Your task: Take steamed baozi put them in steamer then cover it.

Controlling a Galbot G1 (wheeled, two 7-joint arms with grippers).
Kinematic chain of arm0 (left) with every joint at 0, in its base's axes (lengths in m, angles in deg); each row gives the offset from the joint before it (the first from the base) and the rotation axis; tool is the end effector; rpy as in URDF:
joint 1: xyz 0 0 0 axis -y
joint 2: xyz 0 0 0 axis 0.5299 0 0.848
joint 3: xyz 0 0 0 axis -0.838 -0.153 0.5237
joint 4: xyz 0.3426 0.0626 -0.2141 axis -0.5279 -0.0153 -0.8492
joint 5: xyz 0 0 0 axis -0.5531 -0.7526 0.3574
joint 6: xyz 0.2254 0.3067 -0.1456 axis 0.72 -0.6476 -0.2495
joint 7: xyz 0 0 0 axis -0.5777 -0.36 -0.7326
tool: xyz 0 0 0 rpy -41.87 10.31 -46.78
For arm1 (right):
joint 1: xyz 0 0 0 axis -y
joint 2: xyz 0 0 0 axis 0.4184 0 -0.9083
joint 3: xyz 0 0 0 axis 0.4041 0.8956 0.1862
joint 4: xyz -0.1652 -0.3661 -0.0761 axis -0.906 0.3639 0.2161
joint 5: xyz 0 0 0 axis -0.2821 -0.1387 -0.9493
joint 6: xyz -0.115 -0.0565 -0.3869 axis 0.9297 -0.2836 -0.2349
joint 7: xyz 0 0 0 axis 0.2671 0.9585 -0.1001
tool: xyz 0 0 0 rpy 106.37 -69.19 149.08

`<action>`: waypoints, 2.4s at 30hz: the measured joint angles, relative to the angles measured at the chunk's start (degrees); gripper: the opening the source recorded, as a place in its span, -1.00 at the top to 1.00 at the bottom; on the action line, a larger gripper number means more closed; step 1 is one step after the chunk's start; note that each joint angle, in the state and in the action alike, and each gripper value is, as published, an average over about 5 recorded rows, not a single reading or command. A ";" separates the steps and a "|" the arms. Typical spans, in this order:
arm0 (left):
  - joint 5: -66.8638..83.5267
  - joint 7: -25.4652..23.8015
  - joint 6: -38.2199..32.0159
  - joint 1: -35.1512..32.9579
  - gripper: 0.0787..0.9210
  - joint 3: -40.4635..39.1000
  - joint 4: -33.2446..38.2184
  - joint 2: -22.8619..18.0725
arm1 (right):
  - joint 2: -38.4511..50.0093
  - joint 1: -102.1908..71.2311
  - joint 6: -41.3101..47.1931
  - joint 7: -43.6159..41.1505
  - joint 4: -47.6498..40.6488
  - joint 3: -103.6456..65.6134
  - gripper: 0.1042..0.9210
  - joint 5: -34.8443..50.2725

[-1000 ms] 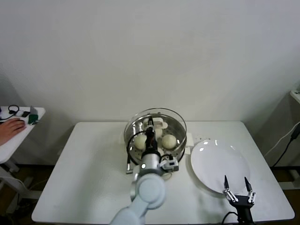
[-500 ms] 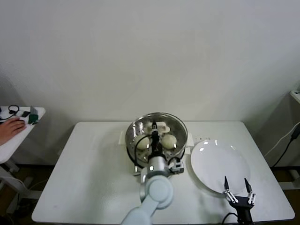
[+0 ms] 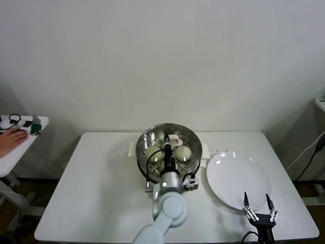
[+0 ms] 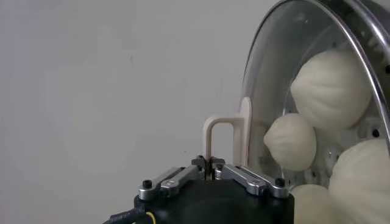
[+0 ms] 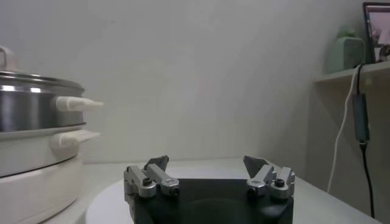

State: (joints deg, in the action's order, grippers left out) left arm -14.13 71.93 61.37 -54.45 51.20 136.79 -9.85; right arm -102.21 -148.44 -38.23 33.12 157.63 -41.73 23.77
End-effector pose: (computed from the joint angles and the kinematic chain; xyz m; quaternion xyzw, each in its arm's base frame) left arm 0.3407 -0.2552 -0.3357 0.0277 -0.7198 -0.6931 0.0264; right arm 0.1312 -0.1420 -0.5323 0.0583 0.9981 0.0060 0.0171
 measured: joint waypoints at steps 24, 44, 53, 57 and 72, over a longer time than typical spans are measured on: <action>4.34 0.58 0.01 0.02 -0.40 -1.94 3.92 3.83 | -0.19 0.01 0.58 -0.44 0.06 -0.38 -0.76 -0.02; 48.16 16.01 -14.24 -10.89 -0.77 12.26 23.13 16.05 | 0.64 -1.25 5.52 0.73 4.05 0.08 -0.76 1.43; 79.08 18.01 -30.69 -23.53 -0.77 31.85 23.78 18.12 | 1.23 -0.98 7.50 1.00 4.89 0.01 -0.76 0.25; 89.50 17.83 -37.52 -28.60 -0.77 36.84 21.71 18.49 | 1.75 -0.64 7.99 0.78 4.81 0.26 -0.76 0.04; 105.45 14.82 -55.20 -36.39 -0.77 41.76 9.36 16.77 | 3.42 -0.32 8.74 -0.62 4.31 1.28 -0.76 0.80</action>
State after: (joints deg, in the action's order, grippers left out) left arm 91.32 86.75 6.18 -90.83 92.96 146.15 6.93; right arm -98.79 -148.77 -29.49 32.50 161.94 -40.45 24.56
